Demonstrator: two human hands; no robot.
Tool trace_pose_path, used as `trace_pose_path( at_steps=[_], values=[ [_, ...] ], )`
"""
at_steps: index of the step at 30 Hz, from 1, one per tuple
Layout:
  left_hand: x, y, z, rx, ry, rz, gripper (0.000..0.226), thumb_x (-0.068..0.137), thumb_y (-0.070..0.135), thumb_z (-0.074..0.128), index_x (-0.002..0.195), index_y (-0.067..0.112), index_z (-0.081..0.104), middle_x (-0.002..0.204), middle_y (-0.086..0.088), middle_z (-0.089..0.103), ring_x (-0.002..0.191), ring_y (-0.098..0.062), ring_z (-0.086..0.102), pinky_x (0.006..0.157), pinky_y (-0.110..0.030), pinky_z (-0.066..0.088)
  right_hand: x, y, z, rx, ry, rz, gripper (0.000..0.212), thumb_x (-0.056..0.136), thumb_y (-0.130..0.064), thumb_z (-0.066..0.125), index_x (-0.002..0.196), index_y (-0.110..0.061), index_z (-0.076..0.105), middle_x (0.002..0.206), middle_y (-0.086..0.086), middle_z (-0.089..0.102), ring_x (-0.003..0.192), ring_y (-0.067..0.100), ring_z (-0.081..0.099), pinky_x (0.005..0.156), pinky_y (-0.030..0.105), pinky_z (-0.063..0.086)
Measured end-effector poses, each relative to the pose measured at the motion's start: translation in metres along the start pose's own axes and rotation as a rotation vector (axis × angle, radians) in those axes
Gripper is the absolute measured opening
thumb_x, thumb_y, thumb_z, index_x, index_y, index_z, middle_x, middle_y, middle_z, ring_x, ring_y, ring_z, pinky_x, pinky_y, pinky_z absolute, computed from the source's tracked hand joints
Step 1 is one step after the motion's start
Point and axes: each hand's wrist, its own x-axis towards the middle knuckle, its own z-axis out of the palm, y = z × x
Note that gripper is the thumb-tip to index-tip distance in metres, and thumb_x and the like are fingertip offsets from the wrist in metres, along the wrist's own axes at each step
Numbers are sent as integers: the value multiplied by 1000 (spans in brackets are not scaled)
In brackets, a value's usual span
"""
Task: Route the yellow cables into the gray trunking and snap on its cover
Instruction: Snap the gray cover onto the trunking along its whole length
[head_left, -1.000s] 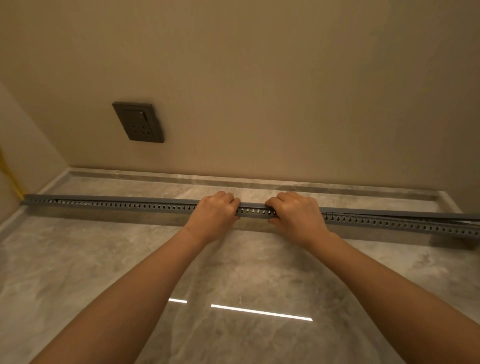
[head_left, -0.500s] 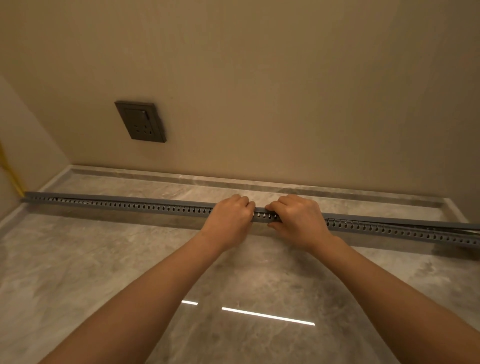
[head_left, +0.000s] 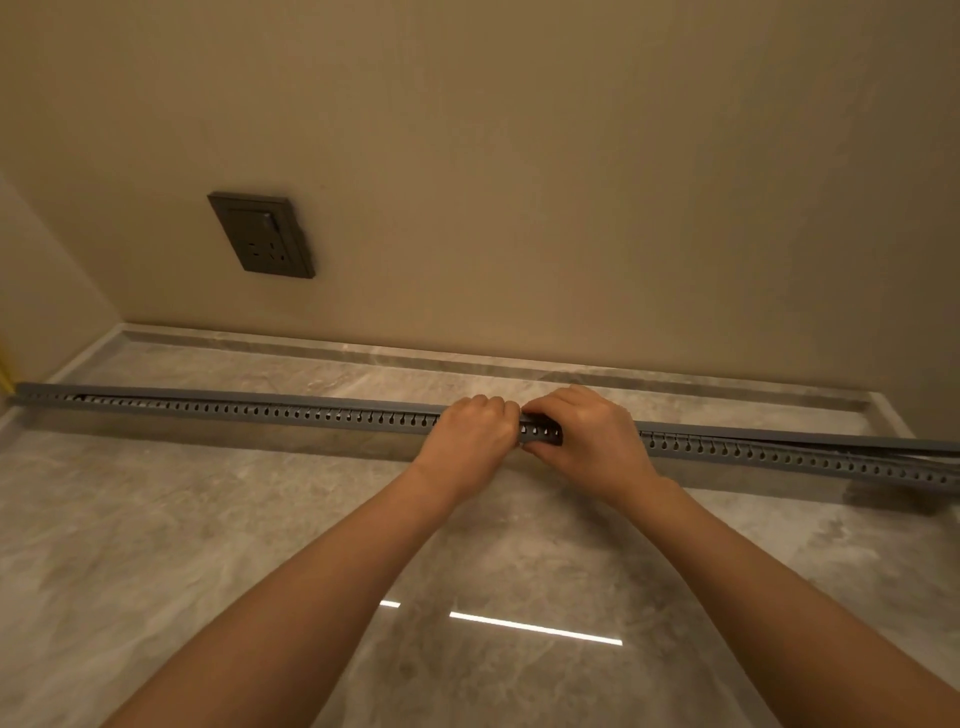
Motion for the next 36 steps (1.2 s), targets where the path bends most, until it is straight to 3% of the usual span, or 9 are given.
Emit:
trace_pose_path(
  at_steps=[3,7,13,19,26,29,32,36],
  values=[
    [-1,-1,1,-25,-7,1,31,53,15,87,67,10,60,57,-5,60,49,-20,58,45,-25,44,-9,10,-7,-22,-18,26,32,60,-21,82,89,-14,71,79,-2,69,72,22,63,56,29,50],
    [-3,0,0,-53,-41,-24,11,85,14,63,92,6,60,84,-11,65,77,-27,63,66,-35,46,-21,25,-23,-97,-44,6,42,53,-18,88,91,-13,71,81,-1,69,71,22,63,55,29,51],
    [0,2,-6,-41,-73,-32,21,96,20,44,109,6,53,105,-11,62,96,-27,57,78,-33,41,-18,33,-28,-182,-58,-78,40,50,-21,90,83,-11,71,73,2,68,65,24,64,49,29,48],
    [0,2,-6,-29,-102,-30,25,98,26,40,114,8,49,111,-8,59,101,-23,55,81,-30,39,-14,36,-27,-168,-66,-105,41,48,-22,91,80,-10,71,70,2,67,62,24,64,48,28,49],
    [4,5,-8,-99,-72,-56,19,93,20,45,105,8,54,100,-8,61,91,-25,57,74,-32,40,-14,39,-25,-159,-65,-124,40,49,-22,91,80,-9,71,68,3,66,61,25,63,46,29,49],
    [8,18,-7,-164,41,-15,17,78,16,68,90,6,61,80,-9,64,73,-28,61,62,-35,43,-14,39,-25,-149,-63,-127,40,48,-23,91,81,-9,71,67,2,65,61,24,63,47,29,49],
    [15,36,-5,-207,98,-21,28,53,13,84,70,9,63,61,-4,61,54,-22,59,46,-28,43,-14,39,-25,-134,-55,-130,37,51,-23,90,79,-10,70,65,2,64,59,24,62,44,29,47],
    [18,44,0,-325,189,-106,24,55,15,85,66,11,64,57,-1,61,53,-19,57,46,-25,41,-18,40,-25,-93,-38,-111,27,62,-28,84,79,-11,70,66,1,64,59,23,61,43,31,48]
  ],
)
